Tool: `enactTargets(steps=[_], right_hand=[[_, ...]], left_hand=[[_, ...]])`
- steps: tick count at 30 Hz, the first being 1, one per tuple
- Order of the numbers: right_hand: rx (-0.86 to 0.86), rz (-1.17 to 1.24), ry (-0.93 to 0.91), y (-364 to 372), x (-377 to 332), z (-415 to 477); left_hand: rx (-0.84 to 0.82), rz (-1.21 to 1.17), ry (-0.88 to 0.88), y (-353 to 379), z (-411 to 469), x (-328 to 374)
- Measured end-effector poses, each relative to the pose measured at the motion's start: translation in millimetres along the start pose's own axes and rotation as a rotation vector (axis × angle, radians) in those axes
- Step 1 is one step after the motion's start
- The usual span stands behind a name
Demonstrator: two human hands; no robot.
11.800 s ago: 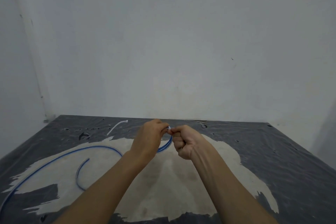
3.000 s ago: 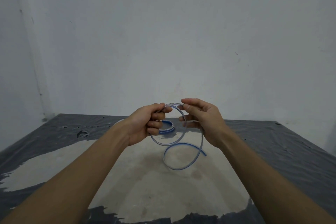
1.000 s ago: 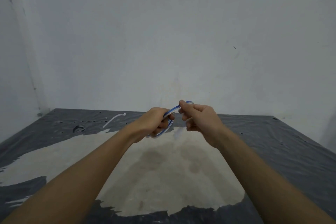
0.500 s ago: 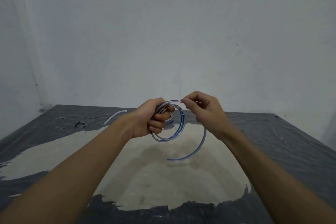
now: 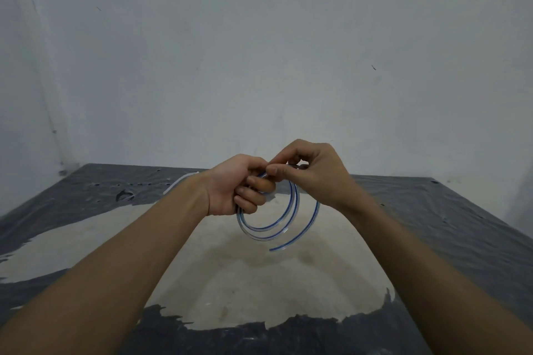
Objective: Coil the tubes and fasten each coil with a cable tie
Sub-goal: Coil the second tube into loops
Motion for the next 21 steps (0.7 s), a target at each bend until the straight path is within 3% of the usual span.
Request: enactTargets(steps=[6,15,21], right_hand=[[0.117,0.15,0.099,-5.1,-0.8,3.9],[0.337,0.332,0.317,-20.9,12.7,0.1],[0.086,0.23,0.394,-9.6,20.5,-6.0]], left_hand=[[0.033,0.126,0.002,-2.0,-3.4,0.8],[0.036,0.03,0.109,-6.8,-10.2,4.5],[0.068,-0.031,0.143,-11.2,-11.9,5.8]])
Point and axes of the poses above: each hand's wrist, its own z-axis towards the middle knuckle, its own y-axis out of the palm, x = y × z, the point moved 5 cm from there along z, towards the middle knuckle, and after that the axes turned 2 degrees about x, right-handed, at the moved point
